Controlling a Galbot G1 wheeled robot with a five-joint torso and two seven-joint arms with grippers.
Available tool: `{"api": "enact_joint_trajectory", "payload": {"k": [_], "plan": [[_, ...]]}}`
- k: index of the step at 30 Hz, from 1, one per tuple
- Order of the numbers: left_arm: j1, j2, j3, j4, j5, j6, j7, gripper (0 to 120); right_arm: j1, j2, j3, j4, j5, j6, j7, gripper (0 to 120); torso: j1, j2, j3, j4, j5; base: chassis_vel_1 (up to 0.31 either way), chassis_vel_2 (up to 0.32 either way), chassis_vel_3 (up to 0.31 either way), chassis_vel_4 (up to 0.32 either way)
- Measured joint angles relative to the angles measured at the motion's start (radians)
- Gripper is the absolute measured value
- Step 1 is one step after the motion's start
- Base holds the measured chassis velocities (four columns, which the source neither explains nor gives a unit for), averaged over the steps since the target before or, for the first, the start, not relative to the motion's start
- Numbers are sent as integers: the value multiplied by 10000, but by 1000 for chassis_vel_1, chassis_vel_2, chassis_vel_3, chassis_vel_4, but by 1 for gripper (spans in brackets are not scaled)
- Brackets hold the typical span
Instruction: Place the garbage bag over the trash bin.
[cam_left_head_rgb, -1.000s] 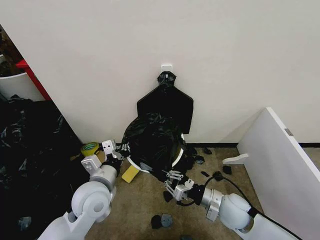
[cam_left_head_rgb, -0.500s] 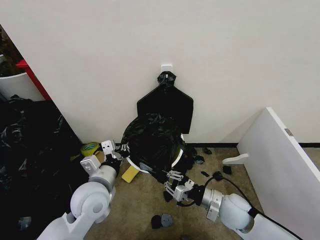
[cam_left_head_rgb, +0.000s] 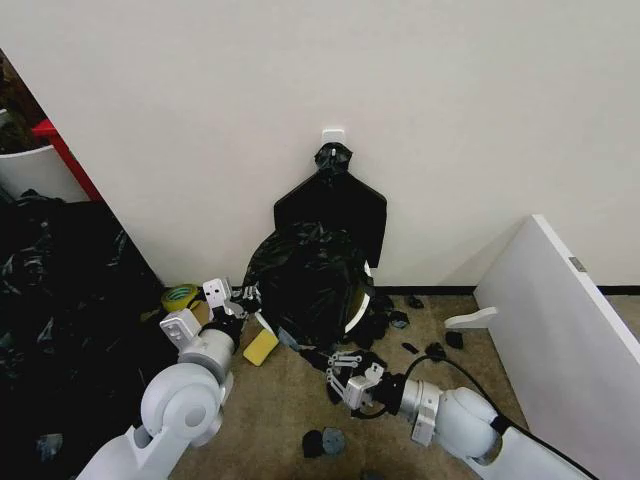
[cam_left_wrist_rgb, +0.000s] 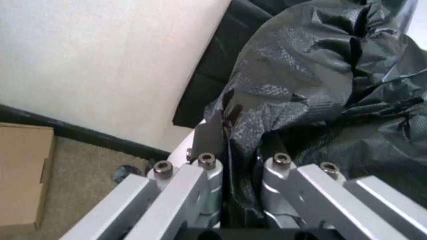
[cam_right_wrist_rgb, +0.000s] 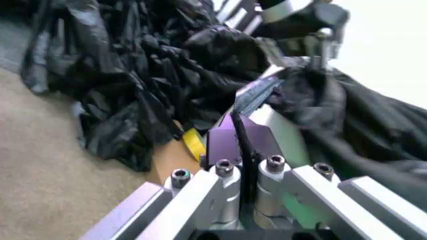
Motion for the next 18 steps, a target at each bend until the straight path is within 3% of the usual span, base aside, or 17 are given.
{"api": "enact_joint_trajectory", "payload": {"k": [9,18], "plan": [[181,69,-140,-261,-63,23,-40,5,522,598,539,-1379,-1843,286,-7,0,0,0,0,1,1,0,0,0,0],[243,174,-436,-289,-66,25,-39,5,753,348,1193,-2107,-2642,307,313,0,0,0,0,0,0,0,0,0,0]]}}
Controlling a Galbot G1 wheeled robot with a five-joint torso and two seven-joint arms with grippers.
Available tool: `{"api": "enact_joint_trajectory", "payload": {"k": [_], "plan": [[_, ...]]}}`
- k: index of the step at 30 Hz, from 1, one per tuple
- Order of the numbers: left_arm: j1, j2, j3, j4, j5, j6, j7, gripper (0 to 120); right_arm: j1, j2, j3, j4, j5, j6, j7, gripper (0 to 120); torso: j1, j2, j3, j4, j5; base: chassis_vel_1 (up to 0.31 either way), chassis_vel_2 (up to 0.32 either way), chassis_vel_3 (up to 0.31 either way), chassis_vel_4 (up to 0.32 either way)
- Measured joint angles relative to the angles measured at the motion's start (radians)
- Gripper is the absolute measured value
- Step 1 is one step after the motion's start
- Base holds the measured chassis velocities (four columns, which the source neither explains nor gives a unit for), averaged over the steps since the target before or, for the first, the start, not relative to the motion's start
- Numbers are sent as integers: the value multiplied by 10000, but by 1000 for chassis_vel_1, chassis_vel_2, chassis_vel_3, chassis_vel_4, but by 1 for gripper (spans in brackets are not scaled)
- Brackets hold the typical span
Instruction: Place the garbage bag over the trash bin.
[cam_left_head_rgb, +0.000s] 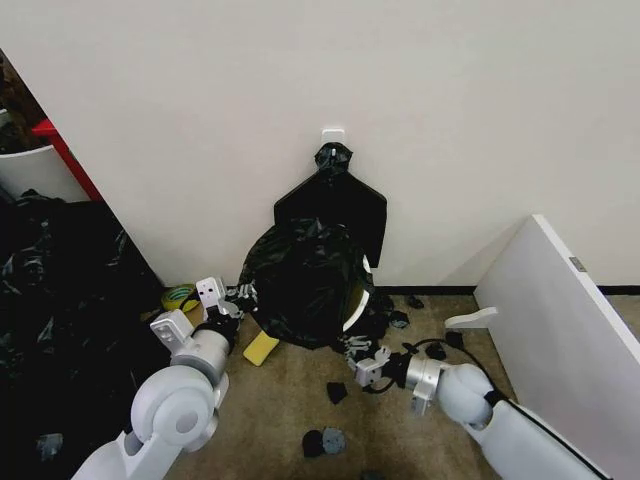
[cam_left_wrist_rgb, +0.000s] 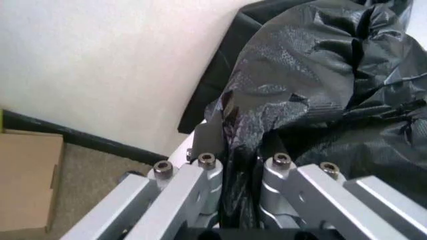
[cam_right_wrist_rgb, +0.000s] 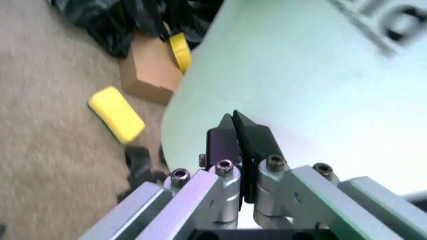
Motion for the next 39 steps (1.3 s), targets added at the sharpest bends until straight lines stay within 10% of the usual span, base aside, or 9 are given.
{"api": "enact_joint_trajectory", "payload": {"k": [14,26,39], "plan": [[-84,166,-422,922,59,-256,243,5,-239,-1287,101,739,5441,-70,-609,26,0,1,0,1,0,0,0,0,0],[79,114,-353,554,165,-269,249,5,-1010,-1998,-1036,5632,11071,-6039,3781,74,0,1,-1,-1,-2,0,0,0,0],[546,59,-395,-194,407,-272,249,5,-257,-1468,-1213,5795,9894,-7852,5470,99,0,1,0,1,1,0,0,0,0]]}}
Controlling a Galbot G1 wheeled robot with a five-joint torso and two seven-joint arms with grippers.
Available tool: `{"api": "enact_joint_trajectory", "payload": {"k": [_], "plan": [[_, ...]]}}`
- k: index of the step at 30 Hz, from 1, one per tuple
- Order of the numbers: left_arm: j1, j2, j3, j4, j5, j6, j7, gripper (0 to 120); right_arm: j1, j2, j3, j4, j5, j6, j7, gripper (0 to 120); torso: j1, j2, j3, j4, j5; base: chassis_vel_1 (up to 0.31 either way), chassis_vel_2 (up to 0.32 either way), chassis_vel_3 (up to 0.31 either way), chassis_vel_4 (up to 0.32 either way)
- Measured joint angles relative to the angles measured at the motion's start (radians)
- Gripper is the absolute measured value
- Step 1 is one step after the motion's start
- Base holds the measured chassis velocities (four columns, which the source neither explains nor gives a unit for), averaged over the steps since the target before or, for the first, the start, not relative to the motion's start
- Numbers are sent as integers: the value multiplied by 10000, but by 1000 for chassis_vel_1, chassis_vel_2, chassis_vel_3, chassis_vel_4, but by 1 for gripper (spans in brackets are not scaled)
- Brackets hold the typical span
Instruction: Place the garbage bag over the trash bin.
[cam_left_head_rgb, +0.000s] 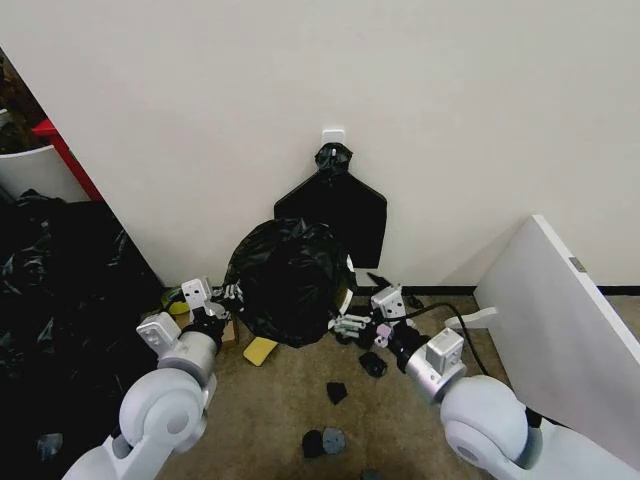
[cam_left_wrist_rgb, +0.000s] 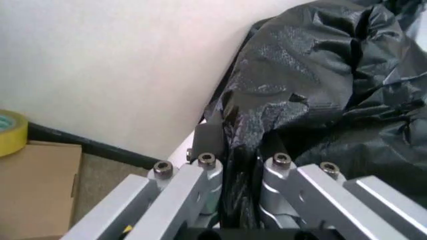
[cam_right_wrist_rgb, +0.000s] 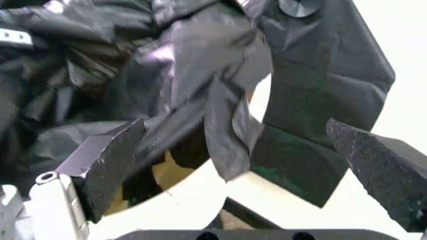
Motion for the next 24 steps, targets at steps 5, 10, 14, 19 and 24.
{"api": "enact_joint_trajectory", "payload": {"k": [5,10,14,19,24], "plan": [[-1,-46,33,-55,25,0,3,5,-4,25,6,147,214,-89,102,97,0,0,0,0,0,0,0,0,0],[-12,-124,107,-54,107,0,4,5,-89,69,-125,825,1174,-349,482,81,0,0,0,-1,-3,0,0,0,0],[-19,-119,117,-54,129,0,4,5,-69,157,-254,1310,2100,-486,811,68,0,0,0,0,-3,0,0,0,0],[-38,-89,117,-28,133,0,4,5,131,398,-409,1663,3053,-1446,1578,50,0,0,0,0,-2,0,0,0,0],[-78,-85,122,59,133,0,3,5,524,785,-678,1769,3964,-2751,2777,46,0,0,0,0,-2,0,0,0,0]]}}
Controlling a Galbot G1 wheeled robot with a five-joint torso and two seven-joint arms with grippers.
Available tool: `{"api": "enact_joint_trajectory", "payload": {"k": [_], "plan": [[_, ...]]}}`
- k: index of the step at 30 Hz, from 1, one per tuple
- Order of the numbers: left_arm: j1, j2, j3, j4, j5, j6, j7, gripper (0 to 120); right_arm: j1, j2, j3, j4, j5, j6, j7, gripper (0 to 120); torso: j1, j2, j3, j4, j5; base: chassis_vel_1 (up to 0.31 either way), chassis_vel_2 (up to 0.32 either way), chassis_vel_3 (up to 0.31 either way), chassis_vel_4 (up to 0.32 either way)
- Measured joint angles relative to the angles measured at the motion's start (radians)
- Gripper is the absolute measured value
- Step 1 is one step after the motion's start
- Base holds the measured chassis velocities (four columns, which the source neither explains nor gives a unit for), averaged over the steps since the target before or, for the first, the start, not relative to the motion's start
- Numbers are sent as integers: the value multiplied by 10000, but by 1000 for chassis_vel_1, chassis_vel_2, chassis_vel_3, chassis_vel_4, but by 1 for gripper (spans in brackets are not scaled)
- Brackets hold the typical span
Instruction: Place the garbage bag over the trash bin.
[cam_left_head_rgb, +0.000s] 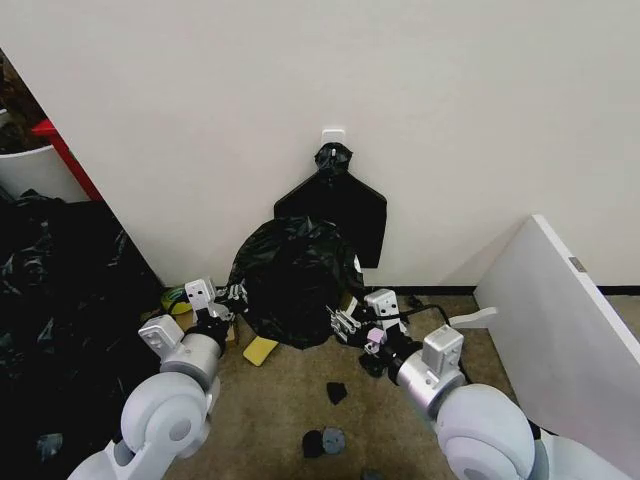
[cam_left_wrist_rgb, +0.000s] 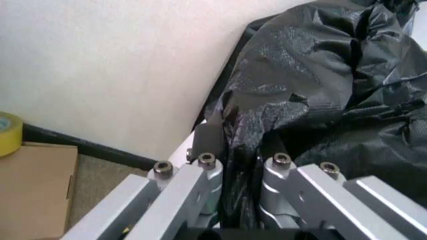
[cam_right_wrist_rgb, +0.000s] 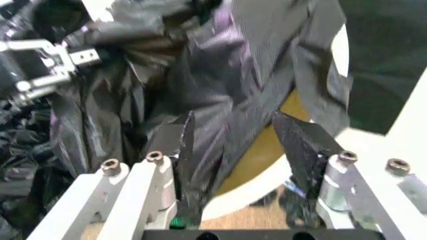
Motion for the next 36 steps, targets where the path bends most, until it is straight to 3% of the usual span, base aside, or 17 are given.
{"api": "enact_joint_trajectory", "payload": {"k": [7,17,22,24,29,33,36], "plan": [[-60,15,36,112,0,0,-5,5,614,650,-516,-318,207,-885,947,57,0,0,0,0,0,0,0,0,0],[-88,48,48,140,-2,0,-10,5,1166,1014,-804,-533,565,-1526,1648,58,0,0,0,0,0,0,0,0,0],[-127,48,75,171,-5,-4,-13,5,1276,1081,-834,-698,567,-1557,1672,39,0,0,0,0,1,0,0,0,0],[-127,48,75,171,-6,-5,-13,5,1276,1081,-834,-698,567,-1557,1672,37,0,0,0,0,1,0,0,0,0],[-164,74,123,213,-12,-20,-19,5,1240,990,-842,-849,168,-1557,1581,12,0,-2,0,0,1,0,0,0,0],[-175,83,134,240,-14,-25,-22,5,1238,975,-836,-886,109,-1455,1440,0,0,-2,0,0,1,0,0,0,0],[-181,100,134,271,-14,-29,-25,5,1193,918,-829,-914,56,-1186,1185,0,0,-2,0,0,1,0,0,0,0]]}}
